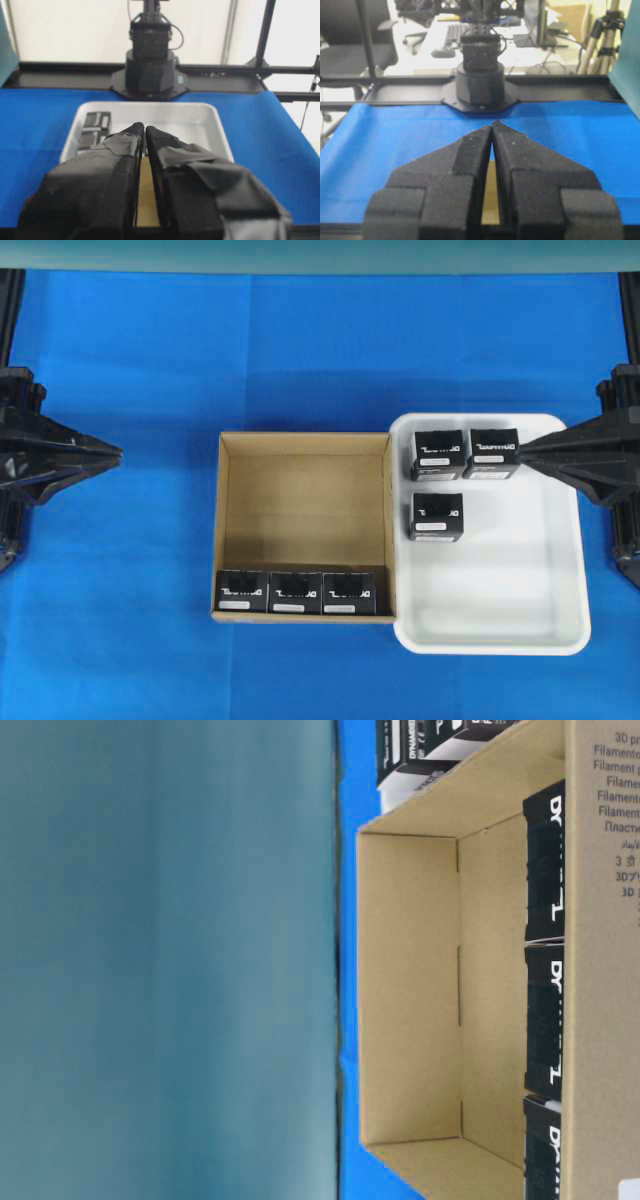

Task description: Pick the box from inside the cardboard box.

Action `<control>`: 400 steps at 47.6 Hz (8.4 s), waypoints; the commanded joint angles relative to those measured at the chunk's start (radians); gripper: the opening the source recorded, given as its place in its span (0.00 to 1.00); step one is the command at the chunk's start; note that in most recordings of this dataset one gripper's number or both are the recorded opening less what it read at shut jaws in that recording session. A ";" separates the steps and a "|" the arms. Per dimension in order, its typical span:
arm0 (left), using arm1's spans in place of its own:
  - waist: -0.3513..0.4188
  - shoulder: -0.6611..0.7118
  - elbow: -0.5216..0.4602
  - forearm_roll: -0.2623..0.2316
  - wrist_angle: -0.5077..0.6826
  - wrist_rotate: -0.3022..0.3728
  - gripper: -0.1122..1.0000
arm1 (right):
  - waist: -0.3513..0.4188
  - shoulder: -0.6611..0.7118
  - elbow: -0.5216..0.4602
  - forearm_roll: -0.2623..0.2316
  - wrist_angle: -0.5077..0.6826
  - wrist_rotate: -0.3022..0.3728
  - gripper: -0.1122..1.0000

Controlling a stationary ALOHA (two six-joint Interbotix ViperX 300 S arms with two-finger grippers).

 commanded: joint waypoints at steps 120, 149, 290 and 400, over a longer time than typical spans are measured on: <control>-0.020 -0.061 -0.169 0.014 0.439 -0.043 0.04 | -0.012 1.115 -1.062 0.244 1.387 -0.043 0.82; -0.023 -0.063 -0.170 0.014 0.440 -0.044 0.04 | -0.071 1.227 -1.048 0.502 1.365 -0.213 1.00; -0.021 -0.077 -0.172 0.014 0.492 -0.083 0.04 | -0.259 1.236 -0.881 0.293 1.134 -0.232 1.00; -0.023 -0.103 -0.178 0.014 0.492 -0.083 0.04 | -0.092 1.086 -1.181 -0.031 1.548 -0.146 1.00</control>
